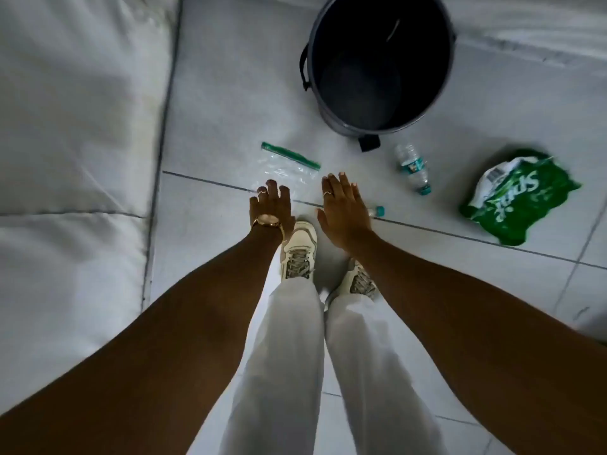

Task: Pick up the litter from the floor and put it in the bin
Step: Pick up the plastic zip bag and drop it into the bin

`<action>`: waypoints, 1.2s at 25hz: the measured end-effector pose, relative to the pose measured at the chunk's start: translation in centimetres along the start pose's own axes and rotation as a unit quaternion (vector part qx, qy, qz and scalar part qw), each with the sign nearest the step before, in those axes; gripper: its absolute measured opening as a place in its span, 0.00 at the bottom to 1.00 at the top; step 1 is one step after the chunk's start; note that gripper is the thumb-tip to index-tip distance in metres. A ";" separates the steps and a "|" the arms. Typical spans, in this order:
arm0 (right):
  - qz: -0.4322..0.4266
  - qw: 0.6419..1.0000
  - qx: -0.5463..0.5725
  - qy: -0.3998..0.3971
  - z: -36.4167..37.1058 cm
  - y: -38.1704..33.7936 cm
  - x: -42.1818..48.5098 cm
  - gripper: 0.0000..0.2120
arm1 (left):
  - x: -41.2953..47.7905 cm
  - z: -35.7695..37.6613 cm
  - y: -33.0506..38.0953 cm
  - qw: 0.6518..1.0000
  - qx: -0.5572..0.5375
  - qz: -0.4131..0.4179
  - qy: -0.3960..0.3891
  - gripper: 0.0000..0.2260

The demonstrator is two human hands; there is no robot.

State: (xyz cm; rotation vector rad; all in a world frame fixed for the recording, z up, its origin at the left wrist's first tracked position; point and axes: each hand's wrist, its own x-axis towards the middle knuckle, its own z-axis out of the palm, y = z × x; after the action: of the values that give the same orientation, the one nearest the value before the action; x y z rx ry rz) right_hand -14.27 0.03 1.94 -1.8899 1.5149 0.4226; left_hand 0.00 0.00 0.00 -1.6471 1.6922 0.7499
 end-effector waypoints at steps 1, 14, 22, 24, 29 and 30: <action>0.014 1.000 0.013 -0.004 1.7 0.0 2.0 0.30 | 2.3 1.1 0.3 0.999 -0.031 -0.017 -0.006 0.31; 0.036 0.996 0.077 0.030 11.2 1.1 9.8 0.28 | 14.6 8.6 -2.3 0.988 -0.137 -0.018 0.074 0.22; 0.179 0.954 0.199 0.135 6.9 2.0 6.6 0.24 | 5.1 -3.5 -0.2 0.812 -0.387 -0.034 0.436 0.09; 0.215 0.949 0.201 0.117 5.7 2.3 5.5 0.24 | 1.6 -8.8 1.5 0.721 -0.404 0.026 0.563 0.07; 0.188 0.979 0.072 0.009 4.9 4.0 4.0 0.33 | 3.1 -17.8 7.6 0.731 -0.289 0.195 0.587 0.06; 0.181 0.983 0.036 -0.021 5.3 4.9 4.0 0.39 | 5.3 -18.4 8.6 0.768 -0.238 0.215 0.555 0.08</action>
State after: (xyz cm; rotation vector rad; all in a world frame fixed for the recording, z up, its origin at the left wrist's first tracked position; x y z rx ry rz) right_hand -16.99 0.18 -5.84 -1.5400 1.8255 0.5572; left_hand -9.74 -17.25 6.97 -2.3210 2.9731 0.3781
